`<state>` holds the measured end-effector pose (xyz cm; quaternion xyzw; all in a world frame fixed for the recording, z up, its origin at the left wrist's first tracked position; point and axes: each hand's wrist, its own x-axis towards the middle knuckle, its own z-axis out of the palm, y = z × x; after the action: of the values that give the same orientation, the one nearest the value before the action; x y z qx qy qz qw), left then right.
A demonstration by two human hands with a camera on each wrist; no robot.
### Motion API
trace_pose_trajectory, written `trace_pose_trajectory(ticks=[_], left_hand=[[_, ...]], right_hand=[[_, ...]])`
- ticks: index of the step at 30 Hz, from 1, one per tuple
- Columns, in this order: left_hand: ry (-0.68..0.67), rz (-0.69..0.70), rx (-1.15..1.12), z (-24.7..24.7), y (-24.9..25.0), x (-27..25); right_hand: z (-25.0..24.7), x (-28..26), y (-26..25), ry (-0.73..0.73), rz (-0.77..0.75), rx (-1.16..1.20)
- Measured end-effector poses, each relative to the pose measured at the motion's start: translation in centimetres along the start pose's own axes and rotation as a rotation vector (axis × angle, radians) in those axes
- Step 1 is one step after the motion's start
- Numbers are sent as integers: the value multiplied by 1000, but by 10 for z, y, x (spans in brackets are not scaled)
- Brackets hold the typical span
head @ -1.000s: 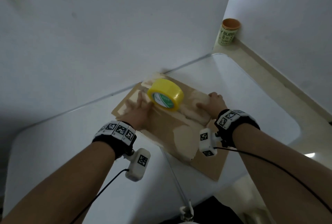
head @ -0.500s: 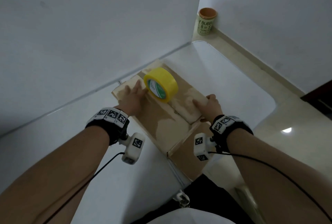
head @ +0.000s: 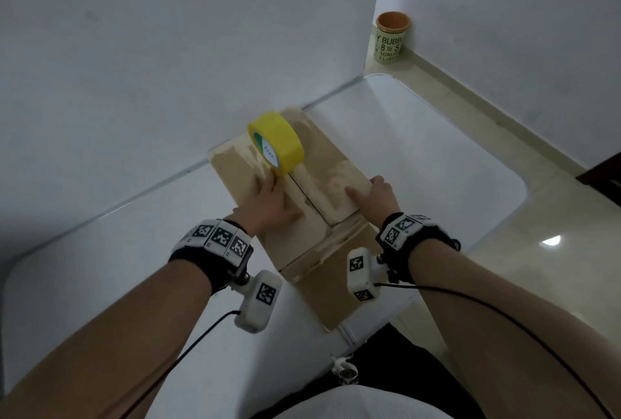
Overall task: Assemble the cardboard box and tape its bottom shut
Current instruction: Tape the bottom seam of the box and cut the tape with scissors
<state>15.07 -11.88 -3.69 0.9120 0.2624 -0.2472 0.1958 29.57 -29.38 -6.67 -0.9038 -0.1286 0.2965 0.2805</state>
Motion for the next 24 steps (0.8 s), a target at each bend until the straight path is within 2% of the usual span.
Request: trace_pose_trajectory(ticks=[2,3,5,6,8,9,12,14,18,24], left_hand=[[-67,-17,1,10,0,-7],[-89,-1,29,13,2,-12],[-110,22,73,17,6,-19],[-135,11,66,21,5,-17],[-157,16,80,20,7,-19],[-162,29,92,17,9,-21],[-190,31,57,5,19,-33],[-179,46,83,7,18,-29],[-169,10,131,26,3,-8],[-136,-15,54,18,18,-32]], right_hand=[[-4,-5,-12,51,-89,-193],[-8,-9,-23,80,-180,-198],[-14,-15,-54,84,-399,-63],[-16,-17,-74,36,-450,60],[-15,-19,-114,-107,-450,255],[-12,-15,-129,-177,-439,263],[1,5,-150,-281,-475,61],[5,11,-150,-279,-519,-28],[6,6,-136,-186,-570,-34],[16,23,-122,-176,-582,42]])
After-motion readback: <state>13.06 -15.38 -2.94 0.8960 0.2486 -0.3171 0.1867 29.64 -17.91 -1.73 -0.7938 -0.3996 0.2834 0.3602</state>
